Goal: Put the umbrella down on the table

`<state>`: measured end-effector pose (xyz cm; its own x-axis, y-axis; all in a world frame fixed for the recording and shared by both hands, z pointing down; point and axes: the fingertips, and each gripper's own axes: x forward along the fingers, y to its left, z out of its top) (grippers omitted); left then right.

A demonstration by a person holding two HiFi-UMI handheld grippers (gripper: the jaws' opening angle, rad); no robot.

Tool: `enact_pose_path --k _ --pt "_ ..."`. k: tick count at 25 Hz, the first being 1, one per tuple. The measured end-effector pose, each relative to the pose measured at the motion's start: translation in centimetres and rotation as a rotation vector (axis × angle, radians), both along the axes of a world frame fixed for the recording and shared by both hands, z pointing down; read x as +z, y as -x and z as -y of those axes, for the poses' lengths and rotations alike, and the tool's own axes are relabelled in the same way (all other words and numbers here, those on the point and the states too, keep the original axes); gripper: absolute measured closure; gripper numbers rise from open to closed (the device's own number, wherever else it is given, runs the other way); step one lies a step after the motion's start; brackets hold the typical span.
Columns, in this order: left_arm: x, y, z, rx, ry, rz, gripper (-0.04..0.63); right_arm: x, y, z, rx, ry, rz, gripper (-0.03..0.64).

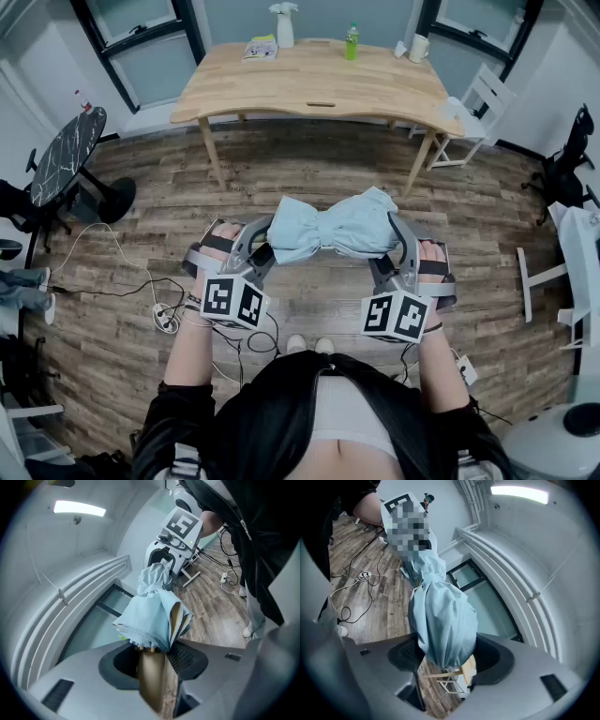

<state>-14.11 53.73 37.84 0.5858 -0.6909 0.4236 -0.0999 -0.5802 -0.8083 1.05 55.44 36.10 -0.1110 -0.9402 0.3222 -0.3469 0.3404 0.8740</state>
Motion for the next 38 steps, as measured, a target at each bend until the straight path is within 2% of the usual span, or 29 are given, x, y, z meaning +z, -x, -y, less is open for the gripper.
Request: enact_pose_path --k 10,21,28,38 --pt "-0.1 0.2 0.1 0.003 -0.007 0.001 0.42 -0.3 0.3 -0.2 0.014 0.01 0.018 0.301" --pt "-0.5 1.2 0.1 0.032 -0.003 -0.014 0.42 -1.3 1.4 -0.8 0.017 -0.019 0.003 0.299" --pt "0.3 2.7 0.1 0.051 0.003 -0.003 0.42 -0.4 3.0 -1.2 0.052 -0.022 0.003 0.299" --pt "1.2 2.4 1.9 0.075 0.013 0.008 0.42 0.7 2.8 0.3 0.08 -0.005 0.015 0.299"
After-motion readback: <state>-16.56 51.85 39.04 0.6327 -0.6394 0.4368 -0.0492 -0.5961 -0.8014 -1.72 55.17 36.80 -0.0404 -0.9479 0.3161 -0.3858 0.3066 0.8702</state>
